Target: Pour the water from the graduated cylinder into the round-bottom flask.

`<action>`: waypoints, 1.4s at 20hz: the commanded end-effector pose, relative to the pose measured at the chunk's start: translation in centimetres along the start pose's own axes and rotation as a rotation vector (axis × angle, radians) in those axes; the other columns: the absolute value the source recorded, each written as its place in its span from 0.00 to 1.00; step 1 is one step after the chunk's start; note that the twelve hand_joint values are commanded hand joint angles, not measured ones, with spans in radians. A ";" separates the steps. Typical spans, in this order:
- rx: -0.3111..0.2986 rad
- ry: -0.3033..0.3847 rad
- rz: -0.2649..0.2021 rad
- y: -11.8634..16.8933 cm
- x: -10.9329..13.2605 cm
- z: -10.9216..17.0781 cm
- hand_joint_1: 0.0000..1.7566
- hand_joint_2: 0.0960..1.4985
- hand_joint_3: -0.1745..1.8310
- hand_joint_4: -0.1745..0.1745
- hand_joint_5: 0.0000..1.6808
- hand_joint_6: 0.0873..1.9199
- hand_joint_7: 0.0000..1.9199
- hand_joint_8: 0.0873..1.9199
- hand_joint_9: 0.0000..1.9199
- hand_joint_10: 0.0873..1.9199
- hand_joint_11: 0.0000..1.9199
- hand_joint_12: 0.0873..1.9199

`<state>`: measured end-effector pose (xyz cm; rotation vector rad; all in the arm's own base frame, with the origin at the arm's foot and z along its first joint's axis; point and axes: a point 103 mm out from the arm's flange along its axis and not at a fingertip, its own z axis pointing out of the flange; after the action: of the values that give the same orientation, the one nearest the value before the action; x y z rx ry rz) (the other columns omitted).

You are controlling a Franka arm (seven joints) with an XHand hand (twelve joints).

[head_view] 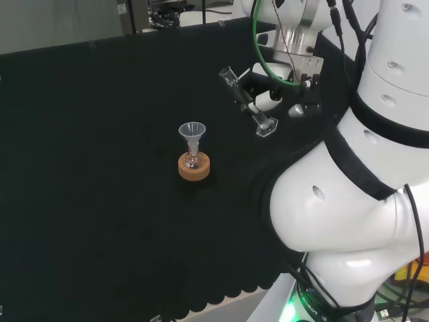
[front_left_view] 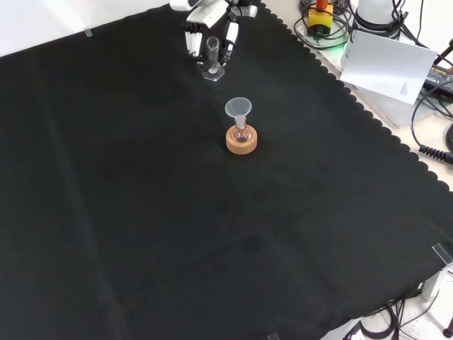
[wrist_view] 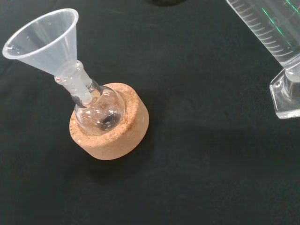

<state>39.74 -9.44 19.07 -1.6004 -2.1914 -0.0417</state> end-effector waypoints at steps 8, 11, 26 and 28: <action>0.217 -0.192 0.023 -1.7 2.9 2.4 0.72 0.72 0.09 0.00 0.58 0.49 0.52 0.49 0.68 0.07 0.56 0.44; 0.264 -0.237 0.032 -1.5 3.3 2.5 0.72 0.72 0.09 0.00 0.58 0.49 0.53 0.49 0.69 0.06 0.56 0.44; 0.395 -0.339 0.079 -0.9 3.9 2.4 0.72 0.72 0.09 0.00 0.58 0.49 0.53 0.49 0.69 0.06 0.56 0.43; 0.389 -0.338 0.076 -1.2 3.4 2.0 0.72 0.72 0.09 0.00 0.58 0.49 0.53 0.49 0.69 0.06 0.56 0.43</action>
<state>38.25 -2.19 19.94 -1.4658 -2.3292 0.5164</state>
